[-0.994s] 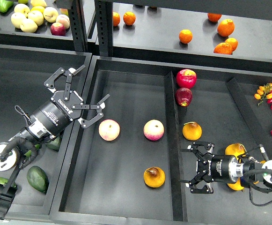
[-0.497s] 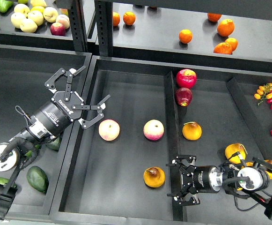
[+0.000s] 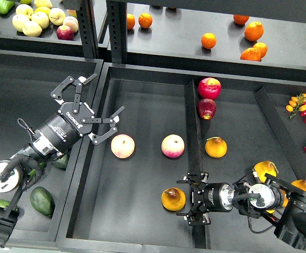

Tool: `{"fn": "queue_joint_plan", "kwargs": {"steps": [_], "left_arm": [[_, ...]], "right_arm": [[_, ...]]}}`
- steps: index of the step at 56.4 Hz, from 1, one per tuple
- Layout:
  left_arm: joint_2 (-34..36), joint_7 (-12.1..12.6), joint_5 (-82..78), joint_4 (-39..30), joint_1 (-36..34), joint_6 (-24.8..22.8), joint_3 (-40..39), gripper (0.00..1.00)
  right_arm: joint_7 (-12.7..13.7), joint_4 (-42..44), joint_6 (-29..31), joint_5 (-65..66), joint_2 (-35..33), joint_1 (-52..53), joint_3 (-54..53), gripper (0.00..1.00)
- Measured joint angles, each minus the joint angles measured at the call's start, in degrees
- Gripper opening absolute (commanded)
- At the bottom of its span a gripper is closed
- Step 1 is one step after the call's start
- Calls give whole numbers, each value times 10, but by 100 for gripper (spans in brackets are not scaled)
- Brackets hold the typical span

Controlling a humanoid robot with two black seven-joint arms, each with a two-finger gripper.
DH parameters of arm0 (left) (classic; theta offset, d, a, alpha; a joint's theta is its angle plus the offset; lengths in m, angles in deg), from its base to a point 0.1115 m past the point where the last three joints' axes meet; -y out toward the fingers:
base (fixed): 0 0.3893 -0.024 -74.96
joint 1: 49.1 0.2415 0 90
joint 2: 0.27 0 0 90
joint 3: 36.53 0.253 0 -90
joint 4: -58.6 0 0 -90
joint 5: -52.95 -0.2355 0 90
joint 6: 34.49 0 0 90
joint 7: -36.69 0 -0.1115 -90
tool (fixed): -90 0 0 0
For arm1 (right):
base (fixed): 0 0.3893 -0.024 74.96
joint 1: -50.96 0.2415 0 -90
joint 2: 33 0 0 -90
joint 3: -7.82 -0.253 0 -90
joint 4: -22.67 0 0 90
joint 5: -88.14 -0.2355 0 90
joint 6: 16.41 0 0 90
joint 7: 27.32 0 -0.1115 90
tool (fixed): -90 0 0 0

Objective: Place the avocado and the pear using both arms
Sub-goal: 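Lower the right gripper around the pear and close it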

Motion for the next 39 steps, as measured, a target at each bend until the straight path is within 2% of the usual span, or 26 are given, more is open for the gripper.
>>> {"fn": "queue_joint_plan", "kwargs": {"steps": [16, 39], "left_arm": [[0, 0, 0, -1, 1, 0, 0, 99], [0, 0, 0, -2, 2, 0, 2, 99]], "right_arm": [[0, 25, -4, 14, 19, 0, -3, 96], [0, 43, -6, 16, 38, -4, -4, 69]]}}
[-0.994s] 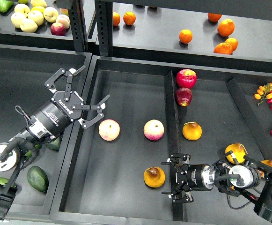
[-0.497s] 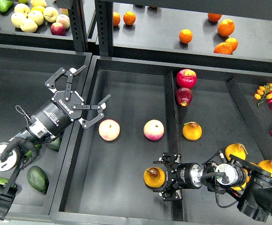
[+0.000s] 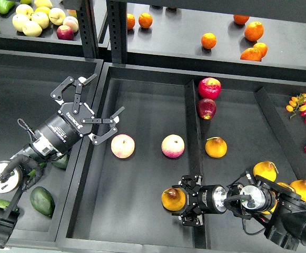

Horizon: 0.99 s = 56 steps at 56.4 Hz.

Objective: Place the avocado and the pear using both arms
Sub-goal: 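Lower the right gripper around the pear and close it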

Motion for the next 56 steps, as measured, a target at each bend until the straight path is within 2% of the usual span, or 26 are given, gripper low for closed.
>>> {"fn": "queue_joint_plan", "kwargs": {"steps": [5, 12, 13, 21, 37, 42, 56], "left_arm": [[0, 0, 0, 0, 0, 0, 1, 99], [0, 0, 0, 0, 0, 0, 2, 99], [0, 0, 0, 0, 0, 0, 2, 99], [0, 0, 0, 0, 0, 0, 2, 99], [0, 0, 0, 0, 1, 0, 2, 99], [0, 0, 0, 0, 1, 0, 2, 99], [0, 0, 0, 0, 1, 0, 3, 99]], "right_arm": [[0, 2, -1, 0, 3, 0, -1, 58], [0, 3, -2, 0, 4, -1, -1, 51], [0, 3, -2, 0, 4, -1, -1, 47], [0, 7, -3, 0, 4, -1, -1, 34], [1, 10, -3, 0, -2, 1, -1, 27], [1, 10, -2, 0, -4, 2, -4, 22], [0, 6, 6, 0, -7, 1, -44, 20]]}}
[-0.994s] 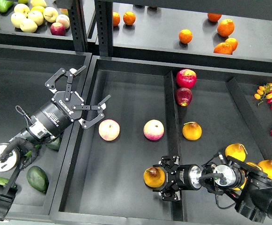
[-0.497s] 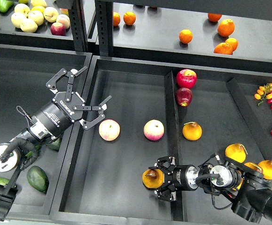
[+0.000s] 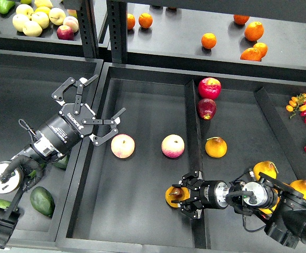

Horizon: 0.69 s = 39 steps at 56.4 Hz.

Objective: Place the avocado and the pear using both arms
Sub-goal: 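Lower the right gripper around the pear and close it, then lift the pear and carry it into the compartment of pears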

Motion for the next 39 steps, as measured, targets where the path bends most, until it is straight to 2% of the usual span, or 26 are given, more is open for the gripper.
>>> {"fn": "queue_joint_plan", "kwargs": {"steps": [16, 39], "left_arm": [[0, 0, 0, 1, 2, 0, 4, 99], [0, 0, 0, 3, 2, 0, 16, 99]], "right_arm": [[0, -34, -2, -3, -22, 4, -65, 20], [0, -121, -4, -19, -154, -17, -106, 21]]}}
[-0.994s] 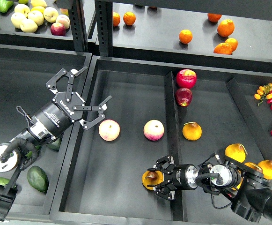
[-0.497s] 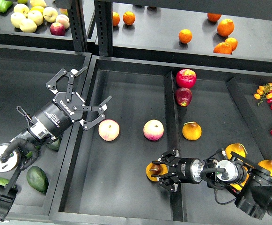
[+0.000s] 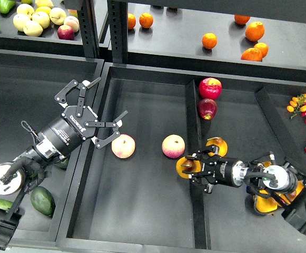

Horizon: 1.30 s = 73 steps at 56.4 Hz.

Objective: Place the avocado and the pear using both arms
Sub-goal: 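Lift the pear and carry it into the compartment of pears, then open the right gripper to release the pear among the pears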

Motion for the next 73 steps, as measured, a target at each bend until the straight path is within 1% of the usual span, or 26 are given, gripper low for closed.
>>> {"fn": "queue_joint_plan", "kwargs": {"steps": [8, 15, 29, 47, 53, 55, 58, 60, 61, 63, 64, 66, 67, 70, 73], "left_arm": [[0, 0, 0, 1, 0, 0, 2, 99], [0, 0, 0, 1, 0, 0, 5, 99], [0, 0, 0, 1, 1, 0, 6, 99], [0, 0, 0, 1, 2, 0, 7, 99], [0, 0, 0, 1, 2, 0, 10, 99], [0, 0, 0, 1, 2, 0, 10, 99], [0, 0, 0, 2, 2, 0, 11, 99], [0, 0, 0, 3, 2, 0, 11, 99], [0, 0, 0, 3, 2, 0, 11, 99], [0, 0, 0, 4, 2, 0, 11, 99], [0, 0, 0, 4, 2, 0, 11, 99], [0, 0, 0, 5, 3, 0, 12, 99], [0, 0, 0, 5, 3, 0, 12, 99], [0, 0, 0, 5, 6, 0, 13, 99], [0, 0, 0, 5, 9, 0, 14, 99]], "right_arm": [[0, -24, 3, -4, -45, -19, -1, 21], [0, -38, 4, -5, -69, -45, -1, 21], [0, -41, 13, 1, -84, -101, -1, 23], [0, -28, 15, 11, -99, -133, 1, 25], [0, -23, 15, 17, -100, -141, 1, 29], [0, -21, 15, 18, -100, -143, 1, 31], [0, -18, 15, 19, -100, -145, 1, 38], [0, -16, 15, 20, -99, -145, 1, 47], [0, -14, 15, 20, -99, -146, 1, 50], [0, -12, 15, 20, -99, -146, 1, 59], [0, -11, 15, 20, -98, -146, 1, 66], [0, -8, 15, 20, -98, -146, 1, 74], [0, -7, 15, 20, -97, -146, 1, 77], [0, -2, 13, 20, -97, -145, 0, 80], [0, 1, 10, 21, -96, -145, -1, 88]]}}
